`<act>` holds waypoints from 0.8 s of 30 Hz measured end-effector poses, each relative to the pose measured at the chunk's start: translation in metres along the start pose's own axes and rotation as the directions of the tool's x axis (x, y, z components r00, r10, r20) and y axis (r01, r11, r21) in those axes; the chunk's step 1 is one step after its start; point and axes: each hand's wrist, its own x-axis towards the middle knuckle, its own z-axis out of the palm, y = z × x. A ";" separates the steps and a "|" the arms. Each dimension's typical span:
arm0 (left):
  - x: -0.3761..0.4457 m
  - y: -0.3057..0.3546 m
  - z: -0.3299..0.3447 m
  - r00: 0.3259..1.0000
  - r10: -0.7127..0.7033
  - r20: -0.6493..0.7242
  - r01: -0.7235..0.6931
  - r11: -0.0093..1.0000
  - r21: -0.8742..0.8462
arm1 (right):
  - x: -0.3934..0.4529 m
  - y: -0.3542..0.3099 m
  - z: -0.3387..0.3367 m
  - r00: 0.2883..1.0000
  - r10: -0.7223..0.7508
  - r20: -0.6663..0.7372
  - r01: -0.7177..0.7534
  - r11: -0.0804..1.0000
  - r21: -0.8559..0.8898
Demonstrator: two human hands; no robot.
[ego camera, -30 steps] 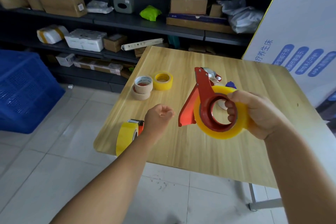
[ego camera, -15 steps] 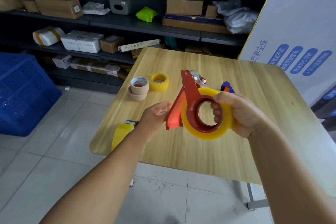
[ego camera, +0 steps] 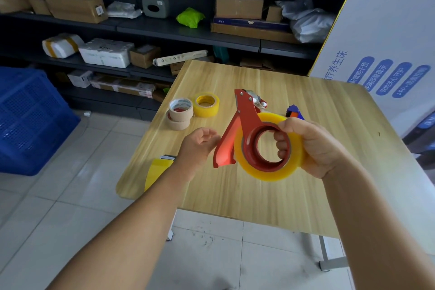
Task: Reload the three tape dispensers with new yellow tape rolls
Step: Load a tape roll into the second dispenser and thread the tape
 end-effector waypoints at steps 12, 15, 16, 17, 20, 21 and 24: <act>0.005 0.012 0.001 0.995 0.014 0.102 -0.013 1.000 -0.016 | 0.001 -0.001 -0.003 0.997 -0.017 0.070 0.017 1.000 0.006; 0.001 0.010 -0.002 0.998 0.058 -0.005 -0.058 0.998 0.017 | 0.002 0.000 -0.004 0.998 -0.034 0.047 0.034 0.999 0.004; -0.001 0.010 -0.003 0.996 0.076 -0.040 -0.076 0.997 0.014 | 0.002 0.001 -0.004 0.998 -0.035 0.047 0.035 0.999 0.006; -0.003 0.010 -0.004 0.993 0.093 -0.068 -0.093 0.996 0.009 | 0.003 0.001 -0.005 0.998 -0.032 0.049 0.031 0.999 0.009; -0.008 0.009 -0.007 0.988 0.107 -0.113 -0.110 0.994 -0.026 | 0.005 0.003 -0.004 0.999 -0.014 0.032 0.014 1.000 0.021; -0.009 0.008 -0.008 0.987 0.109 -0.122 -0.115 0.993 -0.041 | 0.006 0.004 -0.005 1.000 0.000 0.018 0.000 0.999 0.038; -0.013 0.002 -0.011 0.985 0.115 -0.128 -0.122 0.992 -0.045 | 0.009 0.005 -0.003 0.997 0.068 0.022 -0.070 0.990 0.119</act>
